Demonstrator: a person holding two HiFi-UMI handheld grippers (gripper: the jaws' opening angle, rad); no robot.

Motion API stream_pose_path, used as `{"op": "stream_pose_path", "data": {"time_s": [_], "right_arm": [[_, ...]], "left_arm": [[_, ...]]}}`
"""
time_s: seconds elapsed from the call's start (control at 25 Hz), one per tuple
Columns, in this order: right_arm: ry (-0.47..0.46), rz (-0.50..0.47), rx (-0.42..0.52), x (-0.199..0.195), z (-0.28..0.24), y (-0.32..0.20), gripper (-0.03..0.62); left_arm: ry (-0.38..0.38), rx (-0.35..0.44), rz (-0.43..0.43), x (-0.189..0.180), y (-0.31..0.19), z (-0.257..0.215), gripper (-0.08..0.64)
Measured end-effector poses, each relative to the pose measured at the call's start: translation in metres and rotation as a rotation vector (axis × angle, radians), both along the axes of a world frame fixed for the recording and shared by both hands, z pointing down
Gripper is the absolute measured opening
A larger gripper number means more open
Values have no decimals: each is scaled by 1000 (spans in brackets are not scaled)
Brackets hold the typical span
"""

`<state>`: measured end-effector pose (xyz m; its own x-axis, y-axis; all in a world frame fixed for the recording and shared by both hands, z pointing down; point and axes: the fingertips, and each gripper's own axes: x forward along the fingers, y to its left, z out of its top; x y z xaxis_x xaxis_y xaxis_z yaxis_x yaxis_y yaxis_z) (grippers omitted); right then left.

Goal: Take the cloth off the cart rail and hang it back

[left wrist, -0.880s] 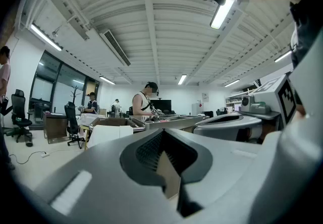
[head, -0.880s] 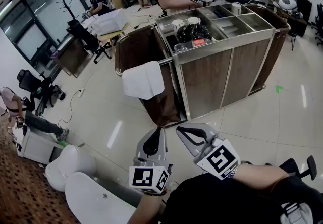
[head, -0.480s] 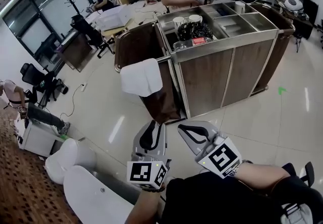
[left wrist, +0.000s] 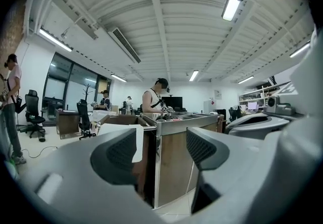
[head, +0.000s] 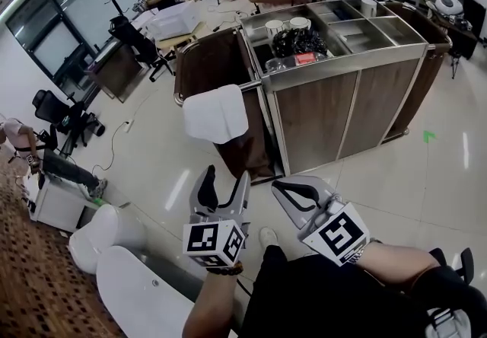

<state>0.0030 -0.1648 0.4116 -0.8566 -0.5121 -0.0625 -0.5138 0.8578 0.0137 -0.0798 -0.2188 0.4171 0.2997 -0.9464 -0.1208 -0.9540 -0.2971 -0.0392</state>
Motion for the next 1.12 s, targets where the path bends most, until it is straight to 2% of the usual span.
{"op": "stream_pose_path", "data": {"time_s": [0.24,0.44,0.84,1.12], "right_arm": [[24,11,-19,-21,-20,-13,0],[52,19,-36,-51,-19,-55,0],[89,33,-65,-139,-24,-125,0],[113,66,-97,-174,-14,-169,0]], "left_arm": [[36,-32,-35,-40,-29,-15,376],[57,-79,-52,-86,-81,-4,422],[117,-194,-17,-187,-173,17,474],[147,-272,27,-224,-229,49,476]]}}
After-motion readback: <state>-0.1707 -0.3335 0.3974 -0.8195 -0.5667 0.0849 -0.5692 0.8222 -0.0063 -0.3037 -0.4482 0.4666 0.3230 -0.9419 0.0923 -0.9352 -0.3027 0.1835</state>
